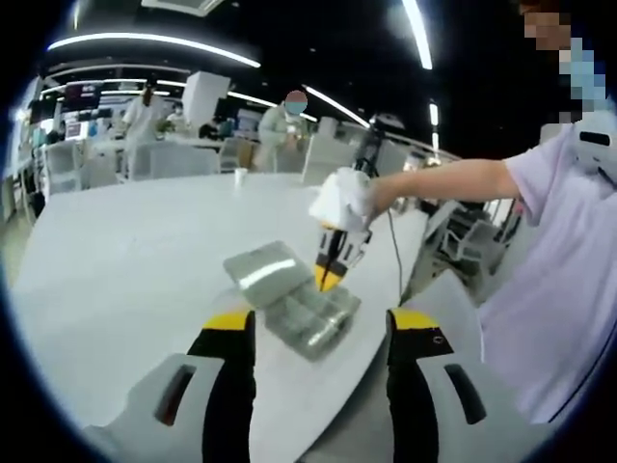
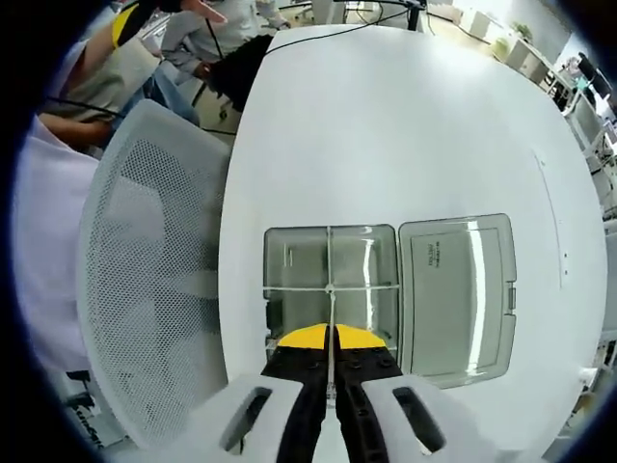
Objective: Insert the divider into the dual guide fixture by aligning both edges with the guide slots and pushing it downward to the bottom, including one-sided entry, uneven engagement, binding, and posture correction.
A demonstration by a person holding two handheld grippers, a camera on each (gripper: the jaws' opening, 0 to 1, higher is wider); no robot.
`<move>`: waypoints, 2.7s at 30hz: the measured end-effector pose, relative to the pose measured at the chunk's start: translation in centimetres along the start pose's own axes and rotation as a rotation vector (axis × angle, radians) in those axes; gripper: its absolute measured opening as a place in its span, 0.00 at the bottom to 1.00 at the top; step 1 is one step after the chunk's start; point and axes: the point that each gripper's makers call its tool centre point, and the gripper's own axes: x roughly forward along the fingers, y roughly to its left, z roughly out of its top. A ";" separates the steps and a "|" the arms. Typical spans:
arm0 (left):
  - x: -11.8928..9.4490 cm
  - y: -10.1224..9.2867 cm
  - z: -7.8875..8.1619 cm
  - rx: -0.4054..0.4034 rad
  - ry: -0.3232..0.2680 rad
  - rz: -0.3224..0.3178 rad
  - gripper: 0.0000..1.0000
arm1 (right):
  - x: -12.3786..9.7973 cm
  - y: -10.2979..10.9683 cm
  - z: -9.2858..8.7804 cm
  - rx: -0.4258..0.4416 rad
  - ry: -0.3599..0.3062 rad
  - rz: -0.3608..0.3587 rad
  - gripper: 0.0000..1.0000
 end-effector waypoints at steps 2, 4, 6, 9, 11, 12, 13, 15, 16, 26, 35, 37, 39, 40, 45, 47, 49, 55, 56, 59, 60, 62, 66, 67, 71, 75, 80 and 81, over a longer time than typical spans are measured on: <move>0.0 0.0 0.0 0.000 0.001 0.002 0.53 | 0.1 -0.1 0.0 0.000 0.001 -0.001 0.00; -0.1 0.1 0.0 -0.002 0.000 0.003 0.53 | 0.1 -0.1 0.0 -0.001 0.000 0.000 0.00; -0.1 0.2 0.0 -0.002 0.001 0.003 0.53 | 0.1 -0.2 0.0 -0.001 0.001 0.000 0.00; 0.0 0.2 0.0 -0.003 0.003 0.001 0.53 | 0.2 -0.2 0.1 -0.003 0.001 0.000 0.00; 0.0 0.2 0.0 -0.005 0.004 -0.001 0.52 | 0.2 -0.1 0.1 -0.002 0.001 0.002 0.00; 0.1 0.2 0.0 -0.005 0.004 -0.001 0.52 | 0.3 -0.2 0.1 -0.003 0.000 0.000 0.00; 0.1 0.1 0.0 -0.005 0.004 -0.002 0.52 | 0.3 -0.1 0.1 -0.003 0.001 0.002 0.00; 0.0 0.2 -0.1 -0.006 0.006 0.000 0.52 | 0.3 -0.1 0.1 -0.001 0.000 0.003 0.00; 0.0 0.2 -0.1 -0.008 0.008 0.000 0.52 | 0.4 -0.1 0.1 -0.001 0.000 0.003 0.00; 0.1 0.2 -0.3 -0.012 0.009 0.000 0.52 | 0.1 0.0 -0.1 -0.012 0.002 0.001 0.00; 0.2 0.2 -0.5 -0.016 0.014 -0.003 0.52 | -0.1 0.1 0.4 -0.002 -0.021 0.007 0.00; 0.3 0.2 -0.6 -0.018 0.017 -0.005 0.52 | 0.0 0.1 0.4 -0.004 -0.018 0.009 0.00; 0.4 0.1 -0.6 -0.018 0.016 -0.006 0.52 | 0.1 0.1 0.4 -0.008 -0.014 0.006 0.00; 0.4 0.1 -0.6 -0.021 0.015 -0.006 0.52 | 0.2 0.2 0.3 -0.007 -0.010 0.012 0.00; 0.4 0.1 -0.8 -0.024 0.018 -0.004 0.52 | 0.1 -0.1 0.3 -0.014 -0.008 0.007 0.00; 0.4 0.2 -0.8 -0.026 0.017 -0.005 0.52 | 0.2 -0.1 0.2 -0.009 -0.006 0.012 0.00; 0.4 0.2 -0.8 -0.027 0.016 -0.005 0.52 | 0.2 0.0 0.1 -0.007 -0.005 0.012 0.00; 0.6 0.3 -0.8 -0.028 0.017 -0.008 0.51 | 0.2 -0.1 0.0 -0.025 0.006 0.015 0.00; 0.6 0.3 -0.8 -0.029 0.017 -0.008 0.51 | 0.2 -0.1 0.0 -0.024 0.006 0.016 0.00; 0.6 0.4 -0.9 -0.033 0.018 -0.008 0.51 | 0.0 -0.2 -0.1 -0.025 0.007 0.012 0.00; 0.6 0.5 -0.9 -0.033 0.020 -0.008 0.51 | 0.0 -0.2 -0.1 -0.023 0.008 0.012 0.00; 0.7 0.5 -1.0 -0.033 0.021 -0.009 0.51 | -0.1 -0.2 -0.1 -0.017 0.009 0.020 0.00; 0.8 0.5 -1.0 -0.037 0.020 -0.011 0.51 | 0.1 -0.1 0.0 -0.021 0.009 0.026 0.00; 0.8 0.5 -1.0 -0.036 0.022 -0.012 0.51 | 0.1 0.0 0.0 -0.021 0.009 0.028 0.00; 0.8 0.7 -1.0 -0.038 0.024 -0.012 0.51 | 0.2 -0.2 0.0 -0.026 0.012 0.026 0.00; 0.9 0.8 -1.0 -0.037 0.026 -0.011 0.50 | 0.4 -0.1 0.0 -0.022 0.010 0.030 0.00; 0.8 0.9 -1.1 -0.043 0.028 -0.012 0.50 | 0.0 -0.1 -0.1 -0.026 0.009 0.032 0.00; 0.8 0.9 -1.1 -0.043 0.027 -0.011 0.50 | -0.1 -0.3 -0.1 -0.023 0.004 0.028 0.00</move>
